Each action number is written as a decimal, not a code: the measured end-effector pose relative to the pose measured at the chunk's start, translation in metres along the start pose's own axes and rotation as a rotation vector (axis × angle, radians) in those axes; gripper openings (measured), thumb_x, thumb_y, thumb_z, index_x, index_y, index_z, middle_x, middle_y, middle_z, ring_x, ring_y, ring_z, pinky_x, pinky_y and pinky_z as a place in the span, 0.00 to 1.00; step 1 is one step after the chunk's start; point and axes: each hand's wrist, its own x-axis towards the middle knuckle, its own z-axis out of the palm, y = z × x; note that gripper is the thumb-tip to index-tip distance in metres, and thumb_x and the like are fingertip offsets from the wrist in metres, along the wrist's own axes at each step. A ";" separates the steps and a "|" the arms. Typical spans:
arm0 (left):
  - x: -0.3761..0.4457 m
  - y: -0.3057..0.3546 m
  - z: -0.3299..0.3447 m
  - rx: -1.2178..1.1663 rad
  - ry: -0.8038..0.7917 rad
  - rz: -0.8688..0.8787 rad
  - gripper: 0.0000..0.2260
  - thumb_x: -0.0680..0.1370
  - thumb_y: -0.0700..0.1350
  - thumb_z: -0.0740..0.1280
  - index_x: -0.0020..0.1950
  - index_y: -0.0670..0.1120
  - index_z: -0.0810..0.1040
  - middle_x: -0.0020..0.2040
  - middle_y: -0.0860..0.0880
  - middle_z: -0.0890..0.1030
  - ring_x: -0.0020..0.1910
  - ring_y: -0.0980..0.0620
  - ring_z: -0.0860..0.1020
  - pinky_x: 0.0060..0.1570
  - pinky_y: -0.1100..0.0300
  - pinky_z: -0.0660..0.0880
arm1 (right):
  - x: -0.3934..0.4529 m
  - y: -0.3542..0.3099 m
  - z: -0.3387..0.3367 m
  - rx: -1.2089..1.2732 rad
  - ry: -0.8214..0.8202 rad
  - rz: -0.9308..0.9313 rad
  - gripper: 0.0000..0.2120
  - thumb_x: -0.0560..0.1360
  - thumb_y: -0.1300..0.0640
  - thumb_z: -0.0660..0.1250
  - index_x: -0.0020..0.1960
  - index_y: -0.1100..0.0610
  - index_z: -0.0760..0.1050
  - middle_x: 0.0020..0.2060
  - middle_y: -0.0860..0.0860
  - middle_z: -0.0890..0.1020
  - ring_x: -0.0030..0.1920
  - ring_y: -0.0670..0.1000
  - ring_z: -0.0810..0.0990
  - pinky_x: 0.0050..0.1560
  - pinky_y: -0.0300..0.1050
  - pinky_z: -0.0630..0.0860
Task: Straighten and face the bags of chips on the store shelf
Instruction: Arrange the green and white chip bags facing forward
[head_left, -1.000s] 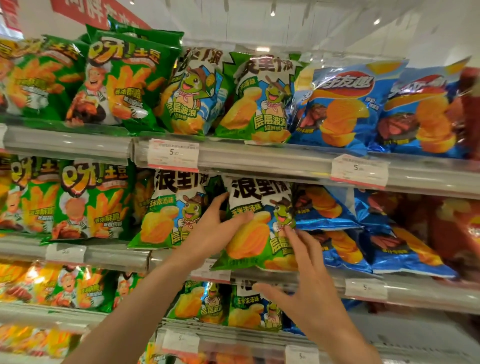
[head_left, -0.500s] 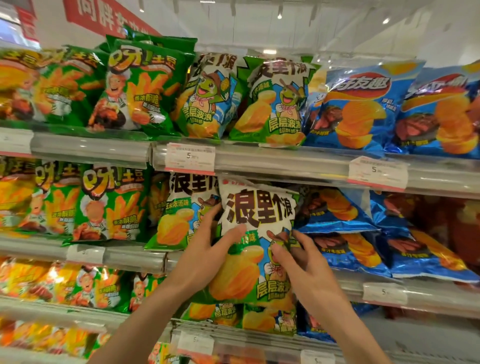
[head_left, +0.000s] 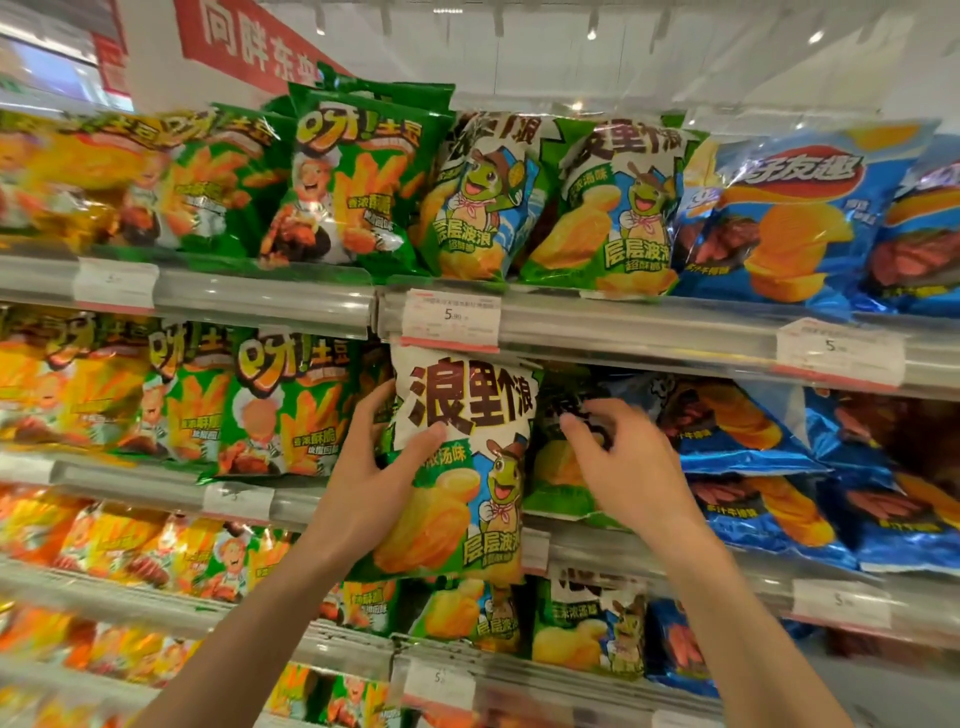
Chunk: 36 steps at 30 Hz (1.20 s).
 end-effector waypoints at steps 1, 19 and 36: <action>0.000 0.000 -0.001 0.010 0.000 0.005 0.29 0.76 0.57 0.70 0.73 0.65 0.61 0.58 0.62 0.76 0.55 0.60 0.79 0.45 0.63 0.78 | 0.015 0.005 0.004 -0.119 -0.015 -0.005 0.26 0.78 0.39 0.63 0.69 0.55 0.73 0.63 0.55 0.77 0.64 0.58 0.75 0.65 0.56 0.73; -0.004 -0.006 -0.004 0.024 -0.002 0.019 0.29 0.76 0.57 0.70 0.74 0.63 0.62 0.57 0.63 0.74 0.53 0.61 0.80 0.46 0.62 0.78 | 0.065 0.029 0.025 0.131 -0.079 0.234 0.34 0.73 0.48 0.71 0.75 0.51 0.61 0.68 0.56 0.75 0.68 0.59 0.73 0.69 0.56 0.71; -0.002 -0.004 -0.010 0.123 -0.001 0.065 0.29 0.77 0.56 0.69 0.75 0.62 0.61 0.57 0.63 0.76 0.44 0.76 0.77 0.39 0.70 0.75 | 0.078 0.039 0.062 -0.113 0.353 -0.219 0.34 0.78 0.47 0.68 0.75 0.63 0.60 0.71 0.65 0.66 0.72 0.65 0.65 0.73 0.63 0.64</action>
